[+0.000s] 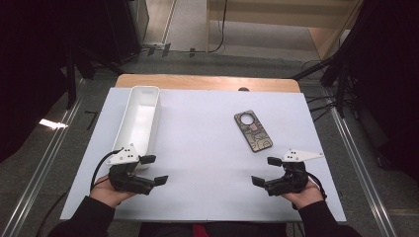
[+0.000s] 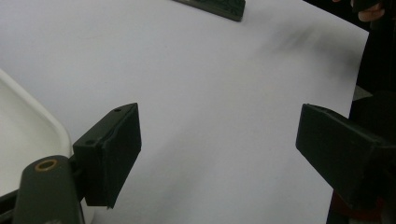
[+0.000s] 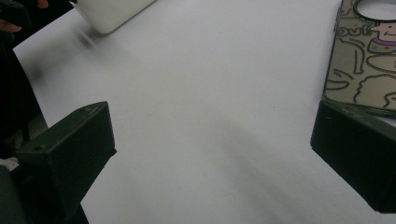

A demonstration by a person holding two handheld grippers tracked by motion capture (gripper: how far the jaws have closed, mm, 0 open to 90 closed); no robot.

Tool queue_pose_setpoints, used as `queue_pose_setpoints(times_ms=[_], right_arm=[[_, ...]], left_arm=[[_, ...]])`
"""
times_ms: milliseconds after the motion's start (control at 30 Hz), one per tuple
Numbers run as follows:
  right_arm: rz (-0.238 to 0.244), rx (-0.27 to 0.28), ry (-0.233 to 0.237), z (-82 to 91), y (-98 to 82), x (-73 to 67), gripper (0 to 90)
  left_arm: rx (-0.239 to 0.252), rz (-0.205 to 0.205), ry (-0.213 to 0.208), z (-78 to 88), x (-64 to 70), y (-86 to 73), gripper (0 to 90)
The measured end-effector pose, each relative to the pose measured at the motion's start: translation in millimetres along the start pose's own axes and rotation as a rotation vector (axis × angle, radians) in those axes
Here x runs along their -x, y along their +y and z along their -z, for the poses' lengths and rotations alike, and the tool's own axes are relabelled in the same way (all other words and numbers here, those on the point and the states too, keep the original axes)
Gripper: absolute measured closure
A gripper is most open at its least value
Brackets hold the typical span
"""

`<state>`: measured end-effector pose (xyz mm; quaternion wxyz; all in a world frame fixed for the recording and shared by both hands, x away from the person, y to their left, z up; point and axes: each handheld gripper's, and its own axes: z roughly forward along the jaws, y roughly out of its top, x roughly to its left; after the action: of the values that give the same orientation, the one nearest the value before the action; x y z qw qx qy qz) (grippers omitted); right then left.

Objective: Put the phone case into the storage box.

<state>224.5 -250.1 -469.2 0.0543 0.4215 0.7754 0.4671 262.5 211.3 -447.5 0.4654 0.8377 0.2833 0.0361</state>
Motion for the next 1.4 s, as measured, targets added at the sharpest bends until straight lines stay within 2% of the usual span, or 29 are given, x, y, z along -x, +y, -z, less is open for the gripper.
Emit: queue_pose_setpoints(times_ms=[233, 367, 533, 733, 833, 1400], right_arm=[[-0.002, -0.008, 0.003, -0.6, 0.3, 0.8, 0.0], [0.012, -0.023, -0.010, -1.8, -0.4, 1.2, 0.0], [0.011, -0.037, 0.010, -4.7, -0.1, 0.6, 0.0], [0.011, -0.031, 0.017, -4.2, -0.4, 1.2, 0.0], [0.010, -0.024, 0.017, -2.7, -0.6, 1.4, 0.0], [0.002, -0.027, 0.023, -2.5, -0.8, 1.2, 0.0]], left_arm=[[-0.004, 0.018, -0.016, -1.1, -1.9, 0.7, 13.9], [-0.020, 0.007, -0.012, -2.0, -1.5, 2.0, 13.9], [-0.012, 0.011, -0.014, 0.3, -1.8, 0.8, 13.9], [-0.015, -0.006, -0.006, 0.5, -1.1, 0.0, 13.9], [-0.012, 0.004, -0.013, 1.3, -2.1, -0.1, 13.9], [-0.006, 0.000, -0.023, 3.4, -2.8, -1.9, 13.9]])
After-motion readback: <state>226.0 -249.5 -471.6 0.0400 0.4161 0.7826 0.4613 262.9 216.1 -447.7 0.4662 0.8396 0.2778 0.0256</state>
